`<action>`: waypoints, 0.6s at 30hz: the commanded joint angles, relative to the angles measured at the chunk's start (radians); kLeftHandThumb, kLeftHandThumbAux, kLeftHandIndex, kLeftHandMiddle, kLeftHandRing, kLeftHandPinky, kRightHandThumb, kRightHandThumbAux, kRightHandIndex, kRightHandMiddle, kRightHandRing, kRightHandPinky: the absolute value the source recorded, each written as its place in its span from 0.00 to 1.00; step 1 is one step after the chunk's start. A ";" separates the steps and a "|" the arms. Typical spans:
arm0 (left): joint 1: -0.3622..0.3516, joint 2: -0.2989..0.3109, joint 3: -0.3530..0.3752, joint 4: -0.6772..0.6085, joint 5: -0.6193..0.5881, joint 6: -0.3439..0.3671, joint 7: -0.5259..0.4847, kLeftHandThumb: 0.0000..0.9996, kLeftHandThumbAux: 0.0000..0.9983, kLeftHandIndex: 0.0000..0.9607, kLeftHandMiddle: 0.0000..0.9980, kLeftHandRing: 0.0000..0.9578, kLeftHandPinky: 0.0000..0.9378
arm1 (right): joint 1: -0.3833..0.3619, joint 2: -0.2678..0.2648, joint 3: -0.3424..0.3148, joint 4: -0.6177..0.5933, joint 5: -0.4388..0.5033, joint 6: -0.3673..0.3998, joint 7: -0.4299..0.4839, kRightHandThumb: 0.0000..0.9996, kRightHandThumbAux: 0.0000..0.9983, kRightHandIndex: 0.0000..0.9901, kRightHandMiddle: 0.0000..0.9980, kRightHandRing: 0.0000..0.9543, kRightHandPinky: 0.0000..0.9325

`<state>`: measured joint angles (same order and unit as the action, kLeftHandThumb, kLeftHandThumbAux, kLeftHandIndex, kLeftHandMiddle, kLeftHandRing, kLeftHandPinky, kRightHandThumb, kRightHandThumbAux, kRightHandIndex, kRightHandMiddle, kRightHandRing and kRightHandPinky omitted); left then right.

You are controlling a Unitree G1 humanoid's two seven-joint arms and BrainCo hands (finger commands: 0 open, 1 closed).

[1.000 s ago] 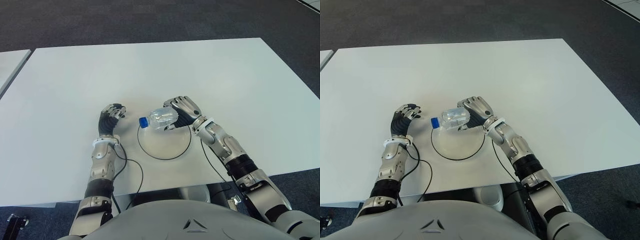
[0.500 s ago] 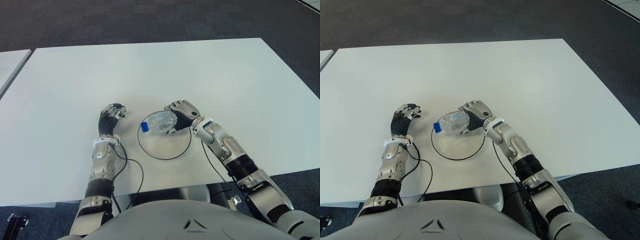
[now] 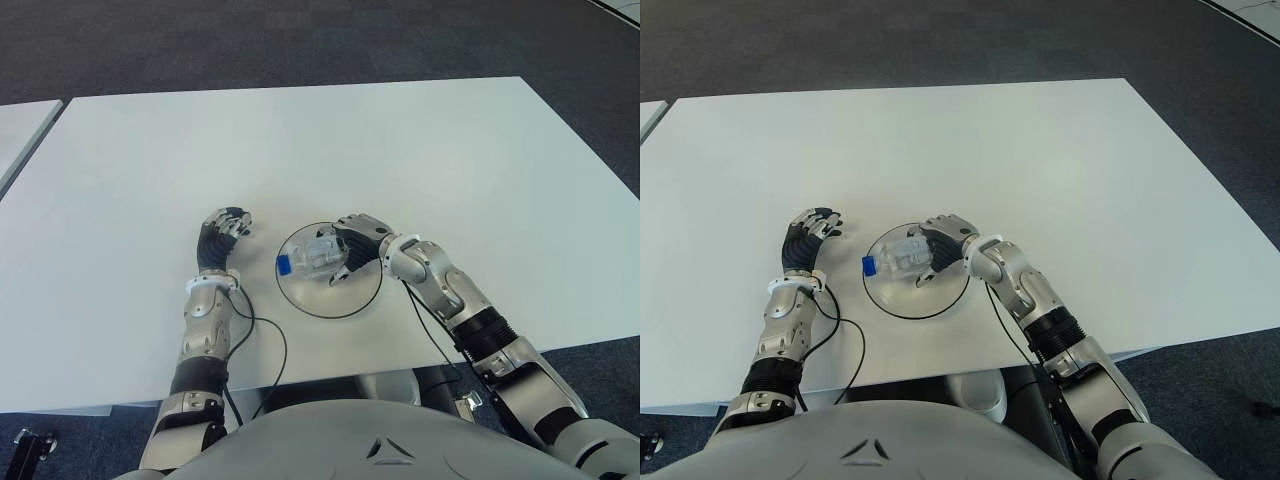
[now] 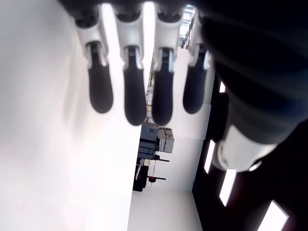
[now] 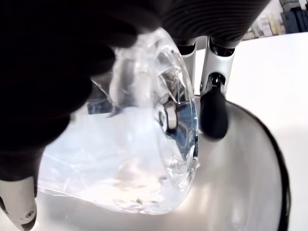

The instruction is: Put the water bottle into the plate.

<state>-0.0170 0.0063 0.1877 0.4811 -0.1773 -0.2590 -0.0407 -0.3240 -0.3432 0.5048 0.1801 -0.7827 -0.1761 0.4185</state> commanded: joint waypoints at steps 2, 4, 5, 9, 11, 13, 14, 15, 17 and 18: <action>0.062 -0.016 -0.002 0.067 0.002 0.068 0.003 0.70 0.72 0.43 0.44 0.48 0.49 | 0.002 -0.013 0.019 -0.015 0.023 0.027 0.068 0.10 0.59 0.02 0.05 0.07 0.12; 0.063 -0.017 -0.002 0.063 0.000 0.071 0.003 0.70 0.72 0.43 0.44 0.48 0.49 | 0.002 -0.017 0.021 -0.019 0.025 0.019 0.069 0.10 0.57 0.01 0.02 0.03 0.08; 0.063 -0.017 -0.002 0.063 -0.001 0.072 0.003 0.70 0.72 0.43 0.44 0.48 0.49 | 0.002 -0.018 0.022 -0.021 0.025 0.018 0.069 0.10 0.56 0.01 0.02 0.02 0.08; 0.062 -0.019 -0.001 0.062 -0.004 0.073 0.003 0.70 0.72 0.43 0.43 0.48 0.48 | 0.000 -0.026 0.028 -0.021 0.028 -0.002 0.059 0.17 0.52 0.00 0.00 0.00 0.03; 0.062 -0.019 -0.002 0.063 -0.002 0.072 0.004 0.70 0.72 0.43 0.43 0.47 0.48 | 0.000 -0.030 0.031 -0.020 0.029 -0.019 0.043 0.22 0.48 0.00 0.00 0.00 0.02; 0.061 -0.019 -0.003 0.065 0.001 0.071 0.007 0.70 0.72 0.44 0.43 0.47 0.48 | 0.004 -0.032 0.031 -0.021 0.031 -0.033 0.024 0.27 0.45 0.00 0.00 0.00 0.01; 0.061 -0.018 -0.003 0.065 0.003 0.070 0.008 0.70 0.72 0.44 0.43 0.47 0.48 | 0.013 -0.032 0.030 -0.026 0.031 -0.039 0.009 0.29 0.42 0.00 0.00 0.00 0.01; 0.061 -0.018 -0.004 0.066 0.005 0.070 0.009 0.70 0.72 0.44 0.43 0.47 0.48 | 0.019 -0.032 0.030 -0.029 0.032 -0.043 -0.001 0.32 0.38 0.00 0.00 0.00 0.00; 0.060 -0.017 -0.004 0.067 0.007 0.069 0.010 0.70 0.72 0.44 0.43 0.48 0.48 | 0.036 -0.030 0.025 -0.022 0.031 -0.068 -0.058 0.36 0.34 0.00 0.00 0.00 0.00; 0.060 -0.017 -0.004 0.068 0.007 0.069 0.009 0.70 0.72 0.43 0.43 0.48 0.48 | 0.041 -0.028 0.022 -0.016 0.031 -0.080 -0.085 0.39 0.30 0.00 0.00 0.00 0.00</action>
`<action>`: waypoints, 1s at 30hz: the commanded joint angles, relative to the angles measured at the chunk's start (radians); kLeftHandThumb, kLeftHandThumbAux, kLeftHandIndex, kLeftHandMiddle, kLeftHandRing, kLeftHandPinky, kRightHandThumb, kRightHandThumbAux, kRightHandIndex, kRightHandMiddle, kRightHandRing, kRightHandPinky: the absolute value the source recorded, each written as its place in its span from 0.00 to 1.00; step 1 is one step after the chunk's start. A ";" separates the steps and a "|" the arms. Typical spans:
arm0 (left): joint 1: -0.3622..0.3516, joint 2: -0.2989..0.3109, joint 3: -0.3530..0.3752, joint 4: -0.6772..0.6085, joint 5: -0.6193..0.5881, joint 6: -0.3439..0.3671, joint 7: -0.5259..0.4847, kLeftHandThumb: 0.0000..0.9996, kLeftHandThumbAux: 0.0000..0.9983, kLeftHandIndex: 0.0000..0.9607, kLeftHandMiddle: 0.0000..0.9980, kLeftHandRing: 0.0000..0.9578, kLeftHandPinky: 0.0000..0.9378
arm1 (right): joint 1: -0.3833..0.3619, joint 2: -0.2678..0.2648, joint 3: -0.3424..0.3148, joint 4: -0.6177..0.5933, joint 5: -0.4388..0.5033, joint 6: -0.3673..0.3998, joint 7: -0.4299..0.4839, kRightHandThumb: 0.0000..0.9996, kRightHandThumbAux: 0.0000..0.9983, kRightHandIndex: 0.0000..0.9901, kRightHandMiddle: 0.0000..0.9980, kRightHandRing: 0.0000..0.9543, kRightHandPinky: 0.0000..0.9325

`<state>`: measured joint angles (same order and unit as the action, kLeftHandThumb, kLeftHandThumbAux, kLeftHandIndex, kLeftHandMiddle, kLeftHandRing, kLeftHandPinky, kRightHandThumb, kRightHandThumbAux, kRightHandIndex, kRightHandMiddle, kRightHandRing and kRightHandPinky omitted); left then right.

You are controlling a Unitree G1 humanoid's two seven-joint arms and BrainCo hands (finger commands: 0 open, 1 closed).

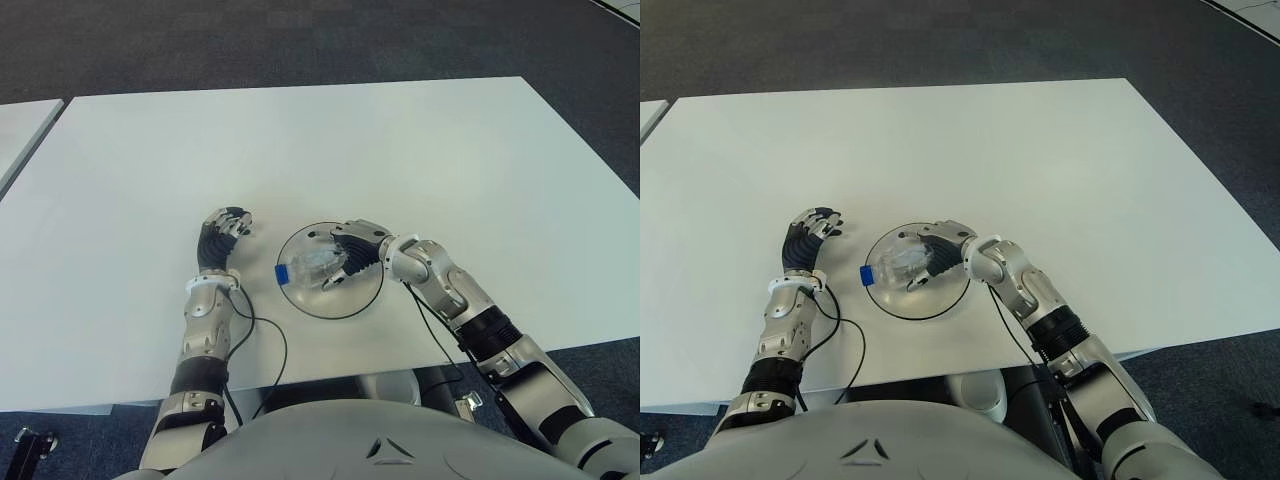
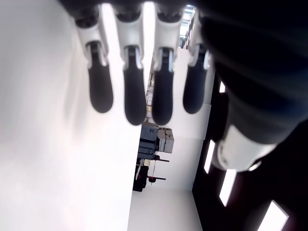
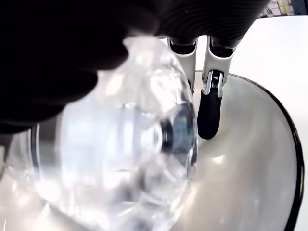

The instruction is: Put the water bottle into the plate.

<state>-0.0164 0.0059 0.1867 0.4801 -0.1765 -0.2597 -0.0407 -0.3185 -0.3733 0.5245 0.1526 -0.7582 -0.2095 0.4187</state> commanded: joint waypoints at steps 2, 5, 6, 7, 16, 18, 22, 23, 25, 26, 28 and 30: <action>0.060 -0.017 -0.003 0.069 0.006 0.069 0.009 0.70 0.72 0.43 0.44 0.48 0.49 | 0.041 0.006 -0.002 0.023 0.010 -0.067 -0.128 0.42 0.26 0.00 0.00 0.00 0.00; 0.058 -0.018 -0.001 0.071 0.002 0.068 0.007 0.70 0.72 0.43 0.43 0.48 0.48 | 0.045 0.009 -0.003 0.039 0.014 -0.088 -0.174 0.46 0.22 0.00 0.00 0.00 0.00; 0.058 -0.018 0.000 0.072 0.000 0.068 0.006 0.70 0.72 0.43 0.43 0.47 0.49 | 0.046 0.010 -0.002 0.043 0.014 -0.092 -0.185 0.48 0.21 0.00 0.00 0.00 0.00; 0.058 -0.019 0.001 0.072 -0.002 0.067 0.005 0.70 0.72 0.43 0.43 0.47 0.49 | 0.047 0.011 -0.002 0.047 0.014 -0.096 -0.196 0.48 0.21 0.00 0.00 0.00 0.00; 0.054 -0.020 0.004 0.078 -0.005 0.062 0.003 0.70 0.72 0.43 0.43 0.48 0.49 | 0.052 0.019 0.001 0.065 0.005 -0.098 -0.265 0.52 0.16 0.00 0.00 0.00 0.00; 0.054 -0.019 0.004 0.078 -0.004 0.062 0.005 0.70 0.72 0.43 0.43 0.48 0.49 | 0.056 0.021 0.001 0.065 0.004 -0.097 -0.281 0.52 0.16 0.00 0.00 0.00 0.00; 0.054 -0.020 0.004 0.079 -0.005 0.062 0.004 0.70 0.72 0.43 0.44 0.48 0.50 | 0.059 0.022 0.001 0.064 0.005 -0.096 -0.299 0.53 0.15 0.00 0.00 0.00 0.00; 0.054 -0.021 0.005 0.078 -0.006 0.062 0.004 0.70 0.72 0.43 0.44 0.48 0.50 | 0.059 0.022 0.001 0.064 0.005 -0.096 -0.302 0.53 0.15 0.00 0.00 0.00 0.00; 0.053 -0.021 0.006 0.080 -0.007 0.062 0.004 0.70 0.72 0.43 0.44 0.48 0.50 | 0.059 0.022 0.002 0.066 0.005 -0.097 -0.309 0.54 0.14 0.00 0.00 0.00 0.00; 0.052 -0.021 0.007 0.081 -0.008 0.062 0.004 0.70 0.72 0.43 0.44 0.48 0.50 | 0.059 0.023 0.003 0.068 0.005 -0.097 -0.312 0.54 0.14 0.00 0.00 0.00 0.00; 0.051 -0.021 0.007 0.082 -0.008 0.062 0.005 0.70 0.72 0.43 0.44 0.48 0.50 | 0.060 0.025 0.002 0.065 -0.001 -0.096 -0.330 0.55 0.14 0.00 0.00 0.00 0.00; 0.051 -0.021 0.007 0.082 -0.008 0.062 0.006 0.70 0.72 0.43 0.43 0.48 0.49 | 0.062 0.026 0.001 0.061 -0.008 -0.092 -0.346 0.57 0.14 0.00 0.00 0.00 0.00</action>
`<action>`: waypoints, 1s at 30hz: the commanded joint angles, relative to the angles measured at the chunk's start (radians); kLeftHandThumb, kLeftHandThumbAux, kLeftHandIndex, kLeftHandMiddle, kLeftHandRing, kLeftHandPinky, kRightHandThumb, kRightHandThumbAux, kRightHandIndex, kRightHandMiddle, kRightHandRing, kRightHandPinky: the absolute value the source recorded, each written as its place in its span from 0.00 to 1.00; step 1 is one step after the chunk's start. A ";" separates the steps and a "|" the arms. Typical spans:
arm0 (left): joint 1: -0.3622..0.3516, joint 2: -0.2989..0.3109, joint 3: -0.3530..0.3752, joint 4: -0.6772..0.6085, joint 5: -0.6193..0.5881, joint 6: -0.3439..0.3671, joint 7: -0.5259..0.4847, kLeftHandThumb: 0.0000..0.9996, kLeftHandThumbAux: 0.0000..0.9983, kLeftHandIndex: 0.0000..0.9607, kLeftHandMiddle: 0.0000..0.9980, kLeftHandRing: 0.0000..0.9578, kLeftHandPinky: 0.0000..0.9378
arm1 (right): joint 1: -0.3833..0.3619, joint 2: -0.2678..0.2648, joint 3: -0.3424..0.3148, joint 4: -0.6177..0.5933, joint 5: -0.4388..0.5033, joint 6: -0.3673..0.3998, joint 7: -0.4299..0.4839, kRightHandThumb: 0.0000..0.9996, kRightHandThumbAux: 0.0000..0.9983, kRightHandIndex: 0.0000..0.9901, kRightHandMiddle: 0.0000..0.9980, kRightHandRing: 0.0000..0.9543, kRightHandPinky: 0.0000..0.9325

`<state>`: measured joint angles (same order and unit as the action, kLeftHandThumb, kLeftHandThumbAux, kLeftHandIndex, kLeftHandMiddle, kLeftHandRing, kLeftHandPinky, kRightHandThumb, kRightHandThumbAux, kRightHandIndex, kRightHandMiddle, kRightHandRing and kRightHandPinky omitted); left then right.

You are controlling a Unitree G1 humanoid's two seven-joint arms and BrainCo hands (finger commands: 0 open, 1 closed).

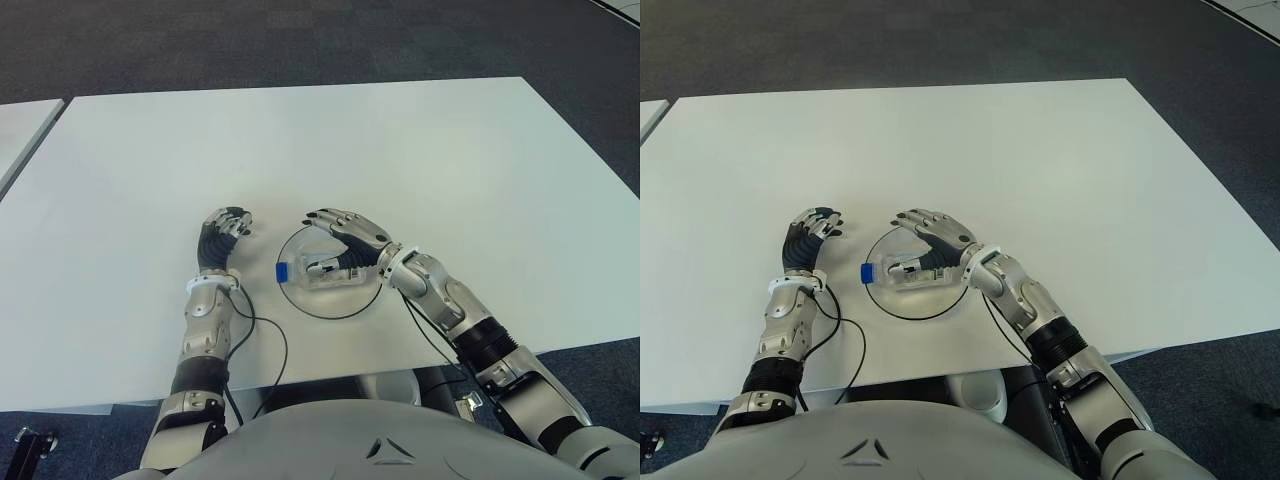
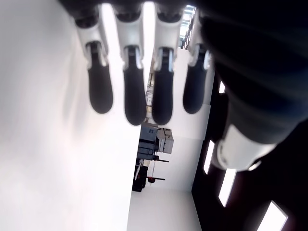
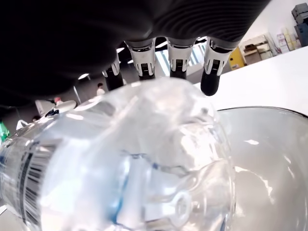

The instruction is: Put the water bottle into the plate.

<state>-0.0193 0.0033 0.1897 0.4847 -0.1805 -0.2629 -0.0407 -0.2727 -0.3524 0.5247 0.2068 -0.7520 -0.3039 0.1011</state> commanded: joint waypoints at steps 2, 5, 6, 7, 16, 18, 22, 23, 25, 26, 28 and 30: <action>0.054 -0.018 0.004 0.078 -0.004 0.065 0.005 0.70 0.72 0.43 0.43 0.48 0.49 | 0.018 0.006 -0.002 -0.006 -0.019 0.010 -0.037 0.58 0.14 0.00 0.00 0.00 0.00; 0.054 -0.016 0.003 0.078 -0.001 0.064 0.004 0.70 0.72 0.43 0.44 0.48 0.50 | 0.027 0.019 -0.014 -0.047 -0.064 0.063 -0.084 0.58 0.14 0.00 0.00 0.00 0.00; 0.054 -0.016 0.003 0.079 -0.001 0.065 0.004 0.70 0.72 0.43 0.44 0.48 0.50 | 0.036 0.030 -0.020 -0.055 -0.085 0.087 -0.120 0.58 0.14 0.00 0.00 0.00 0.00; 0.054 -0.015 0.002 0.079 -0.001 0.065 0.004 0.70 0.72 0.43 0.44 0.48 0.50 | 0.041 0.037 -0.023 -0.058 -0.099 0.102 -0.144 0.57 0.15 0.00 0.00 0.00 0.00; 0.054 -0.015 0.002 0.077 0.001 0.069 0.008 0.70 0.72 0.43 0.44 0.48 0.49 | 0.085 0.099 -0.094 -0.067 -0.103 0.169 -0.353 0.41 0.37 0.00 0.00 0.00 0.00; 0.055 -0.015 0.002 0.077 0.002 0.070 0.010 0.70 0.72 0.43 0.44 0.48 0.49 | 0.093 0.112 -0.120 -0.054 -0.073 0.151 -0.404 0.40 0.42 0.00 0.00 0.00 0.00; 0.055 -0.014 0.001 0.076 0.004 0.072 0.012 0.70 0.72 0.43 0.44 0.48 0.50 | 0.104 0.155 -0.162 -0.018 0.005 0.099 -0.491 0.40 0.50 0.00 0.00 0.00 0.00; 0.056 -0.014 0.001 0.075 0.005 0.072 0.012 0.70 0.72 0.43 0.44 0.48 0.49 | 0.106 0.162 -0.171 -0.011 0.022 0.089 -0.504 0.41 0.54 0.00 0.00 0.00 0.01; 0.057 -0.013 0.000 0.073 0.007 0.074 0.012 0.70 0.72 0.43 0.44 0.48 0.49 | 0.109 0.175 -0.197 0.010 0.059 0.063 -0.537 0.42 0.60 0.00 0.00 0.00 0.06; 0.058 -0.013 0.000 0.071 0.008 0.075 0.012 0.70 0.72 0.43 0.44 0.48 0.49 | 0.110 0.178 -0.214 0.031 0.080 0.047 -0.560 0.43 0.62 0.00 0.00 0.00 0.07; 0.059 -0.013 -0.001 0.069 0.009 0.076 0.012 0.70 0.72 0.43 0.44 0.48 0.48 | 0.111 0.180 -0.239 0.072 0.107 0.017 -0.595 0.44 0.67 0.00 0.00 0.00 0.10; 0.060 -0.013 -0.002 0.064 0.010 0.078 0.013 0.70 0.72 0.43 0.44 0.48 0.48 | 0.107 0.187 -0.263 0.118 0.129 -0.009 -0.638 0.44 0.69 0.00 0.00 0.00 0.11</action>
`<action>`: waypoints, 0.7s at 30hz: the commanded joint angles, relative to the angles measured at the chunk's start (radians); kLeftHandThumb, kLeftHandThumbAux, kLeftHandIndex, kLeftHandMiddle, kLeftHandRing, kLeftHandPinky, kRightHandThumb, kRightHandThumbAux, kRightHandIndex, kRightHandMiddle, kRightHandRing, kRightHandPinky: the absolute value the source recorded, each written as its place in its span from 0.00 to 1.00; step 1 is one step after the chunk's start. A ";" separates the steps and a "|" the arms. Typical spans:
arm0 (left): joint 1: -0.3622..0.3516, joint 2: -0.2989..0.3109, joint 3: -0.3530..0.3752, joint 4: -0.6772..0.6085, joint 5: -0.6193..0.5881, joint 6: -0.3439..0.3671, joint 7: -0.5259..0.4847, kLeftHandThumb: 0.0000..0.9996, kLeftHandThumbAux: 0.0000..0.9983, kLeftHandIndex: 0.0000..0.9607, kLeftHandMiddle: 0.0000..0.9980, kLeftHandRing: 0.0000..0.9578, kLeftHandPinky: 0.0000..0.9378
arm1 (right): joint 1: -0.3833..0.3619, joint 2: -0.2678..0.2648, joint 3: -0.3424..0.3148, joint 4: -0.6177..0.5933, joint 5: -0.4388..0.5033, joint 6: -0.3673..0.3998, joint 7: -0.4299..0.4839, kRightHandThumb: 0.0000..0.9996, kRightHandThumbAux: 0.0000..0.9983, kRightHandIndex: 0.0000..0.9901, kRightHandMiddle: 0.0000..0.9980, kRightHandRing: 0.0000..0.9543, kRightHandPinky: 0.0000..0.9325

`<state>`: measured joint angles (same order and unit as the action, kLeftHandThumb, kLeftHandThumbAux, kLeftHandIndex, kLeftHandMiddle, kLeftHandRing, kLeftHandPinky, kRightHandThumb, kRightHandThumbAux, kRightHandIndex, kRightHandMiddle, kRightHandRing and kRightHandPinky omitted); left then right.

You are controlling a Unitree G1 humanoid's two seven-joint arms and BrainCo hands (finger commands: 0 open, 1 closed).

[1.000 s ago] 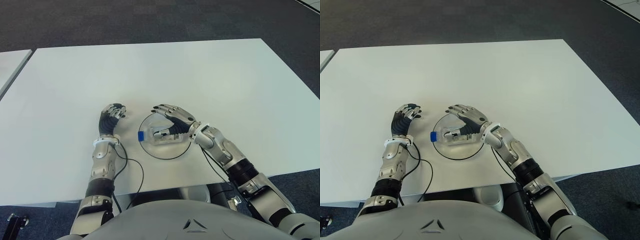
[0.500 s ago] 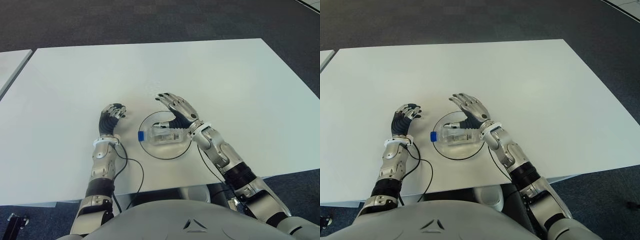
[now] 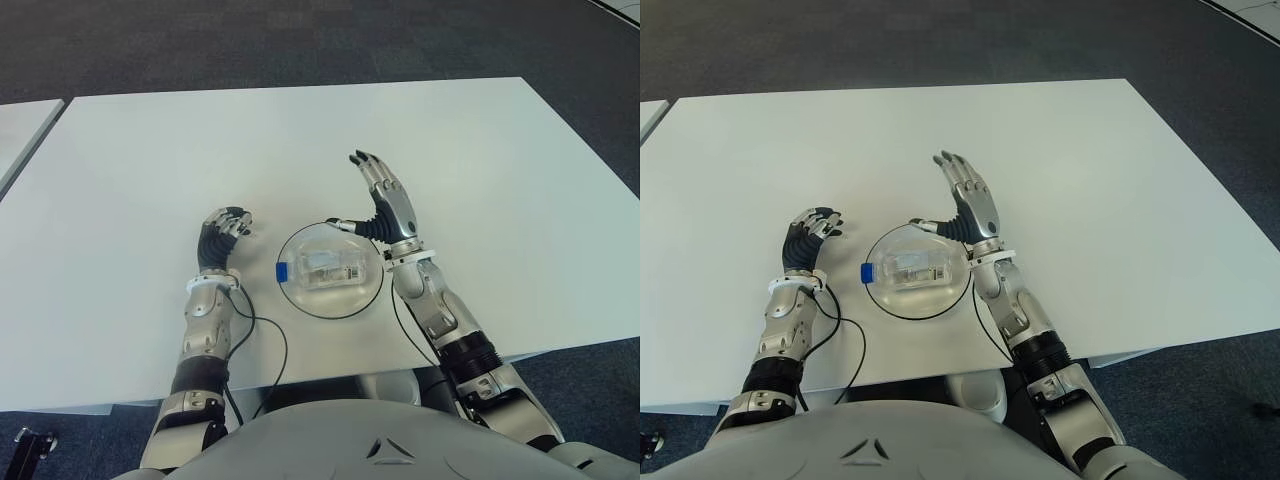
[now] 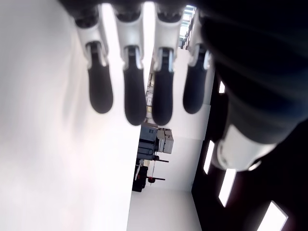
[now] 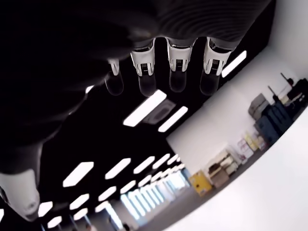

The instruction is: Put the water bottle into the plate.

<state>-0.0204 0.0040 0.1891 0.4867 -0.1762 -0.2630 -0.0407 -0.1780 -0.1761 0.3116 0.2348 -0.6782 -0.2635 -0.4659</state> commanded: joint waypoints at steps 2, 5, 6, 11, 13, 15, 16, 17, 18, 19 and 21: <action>0.063 -0.014 -0.002 0.057 0.005 0.081 0.013 0.70 0.72 0.43 0.43 0.47 0.48 | 0.003 0.024 -0.073 0.137 0.073 -0.067 -0.119 0.44 0.72 0.01 0.00 0.02 0.14; 0.064 -0.014 -0.001 0.053 0.003 0.085 0.014 0.70 0.72 0.43 0.43 0.47 0.48 | -0.016 0.041 -0.108 0.193 0.097 -0.074 -0.174 0.37 0.77 0.05 0.02 0.05 0.16; 0.065 -0.014 -0.001 0.052 0.002 0.087 0.014 0.70 0.72 0.43 0.43 0.47 0.47 | -0.021 0.046 -0.117 0.205 0.104 -0.073 -0.189 0.37 0.77 0.05 0.03 0.06 0.16; 0.066 -0.018 0.001 0.040 -0.004 0.097 0.015 0.70 0.72 0.43 0.42 0.46 0.47 | -0.042 0.055 -0.149 0.253 0.126 -0.080 -0.237 0.37 0.79 0.09 0.08 0.11 0.21; 0.067 -0.019 0.002 0.038 -0.007 0.100 0.013 0.70 0.72 0.43 0.42 0.46 0.47 | -0.051 0.049 -0.164 0.277 0.144 -0.087 -0.238 0.39 0.80 0.11 0.10 0.13 0.22; 0.067 -0.022 0.006 0.032 -0.015 0.105 0.012 0.70 0.72 0.43 0.42 0.46 0.47 | -0.054 0.065 -0.188 0.292 0.192 -0.089 -0.223 0.45 0.83 0.15 0.15 0.17 0.26; 0.067 -0.023 0.008 0.031 -0.019 0.107 0.011 0.70 0.72 0.43 0.42 0.46 0.48 | -0.056 0.074 -0.204 0.305 0.228 -0.101 -0.205 0.49 0.84 0.17 0.18 0.19 0.28; 0.067 -0.024 0.009 0.030 -0.021 0.107 0.010 0.70 0.72 0.43 0.42 0.46 0.48 | -0.059 0.080 -0.214 0.316 0.252 -0.110 -0.193 0.53 0.87 0.19 0.21 0.21 0.30; 0.067 -0.024 0.009 0.030 -0.023 0.108 0.010 0.70 0.72 0.43 0.42 0.46 0.48 | -0.065 0.086 -0.229 0.338 0.291 -0.126 -0.167 0.54 0.88 0.20 0.22 0.22 0.30; 0.067 -0.023 0.009 0.029 -0.024 0.108 0.009 0.70 0.72 0.43 0.42 0.46 0.47 | -0.069 0.090 -0.239 0.354 0.318 -0.137 -0.148 0.57 0.90 0.22 0.24 0.23 0.30; 0.067 -0.022 0.009 0.030 -0.023 0.109 0.009 0.70 0.72 0.43 0.42 0.45 0.47 | -0.074 0.103 -0.266 0.376 0.396 -0.151 -0.082 0.59 0.93 0.25 0.27 0.25 0.31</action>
<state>-0.0132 0.0001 0.1943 0.4665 -0.1917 -0.2478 -0.0407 -0.2436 -0.0983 0.0809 0.5627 -0.3811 -0.3914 -0.6232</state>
